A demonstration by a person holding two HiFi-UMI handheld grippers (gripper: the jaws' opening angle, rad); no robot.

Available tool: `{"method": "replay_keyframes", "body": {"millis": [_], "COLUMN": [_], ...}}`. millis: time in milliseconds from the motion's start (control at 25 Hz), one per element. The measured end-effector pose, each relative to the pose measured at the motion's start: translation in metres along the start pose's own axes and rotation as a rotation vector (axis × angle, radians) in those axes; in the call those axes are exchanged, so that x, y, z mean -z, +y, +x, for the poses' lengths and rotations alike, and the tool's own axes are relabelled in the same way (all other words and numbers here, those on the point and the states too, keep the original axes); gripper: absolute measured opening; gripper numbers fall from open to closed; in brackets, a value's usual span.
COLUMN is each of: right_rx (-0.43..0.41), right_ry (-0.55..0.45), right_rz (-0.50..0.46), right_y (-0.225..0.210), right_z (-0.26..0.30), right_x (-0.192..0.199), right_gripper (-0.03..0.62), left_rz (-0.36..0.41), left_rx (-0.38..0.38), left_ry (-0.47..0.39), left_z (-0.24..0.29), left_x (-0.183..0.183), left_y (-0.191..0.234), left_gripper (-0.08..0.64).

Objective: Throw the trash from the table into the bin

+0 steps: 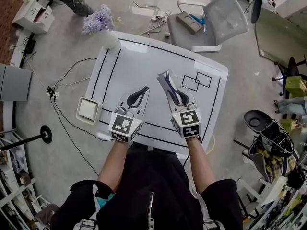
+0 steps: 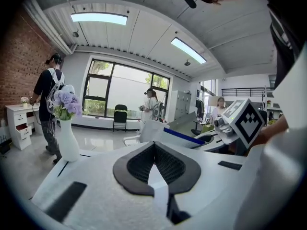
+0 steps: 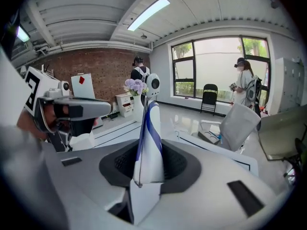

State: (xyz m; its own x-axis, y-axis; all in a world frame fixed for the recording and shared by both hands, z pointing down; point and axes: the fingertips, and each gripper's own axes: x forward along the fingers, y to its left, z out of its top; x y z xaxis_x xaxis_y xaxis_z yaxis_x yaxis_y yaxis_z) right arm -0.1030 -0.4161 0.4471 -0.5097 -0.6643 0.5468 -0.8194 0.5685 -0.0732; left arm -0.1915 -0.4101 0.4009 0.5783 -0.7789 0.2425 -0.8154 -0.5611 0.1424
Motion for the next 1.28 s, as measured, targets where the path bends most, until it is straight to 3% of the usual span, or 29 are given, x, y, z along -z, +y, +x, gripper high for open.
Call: {"method": "replay_keyframes", "body": {"millis": [240, 560, 1000, 1280], "right_rx": [0.047, 0.162, 0.241, 0.257], "right_ry": [-0.081, -0.210, -0.199, -0.183], "right_rz": [0.003, 0.002, 0.040, 0.065], "right_y": [0.001, 0.002, 0.001, -0.003], "right_z": [-0.033, -0.081, -0.093, -0.089], "right_x": [-0.045, -0.089, -0.077, -0.066], "right_gripper": [0.100, 0.100, 0.100, 0.098], "left_rz": [0.018, 0.023, 0.056, 0.065], "left_rx": [0.028, 0.125, 0.246, 0.265], "left_ry": [-0.006, -0.042, -0.056, -0.038], "left_z": [0.011, 0.023, 0.036, 0.041], "left_x": [-0.021, -0.028, -0.040, -0.038], "left_y": [-0.005, -0.021, -0.045, -0.045], "left_gripper": [0.006, 0.006, 0.006, 0.008]}}
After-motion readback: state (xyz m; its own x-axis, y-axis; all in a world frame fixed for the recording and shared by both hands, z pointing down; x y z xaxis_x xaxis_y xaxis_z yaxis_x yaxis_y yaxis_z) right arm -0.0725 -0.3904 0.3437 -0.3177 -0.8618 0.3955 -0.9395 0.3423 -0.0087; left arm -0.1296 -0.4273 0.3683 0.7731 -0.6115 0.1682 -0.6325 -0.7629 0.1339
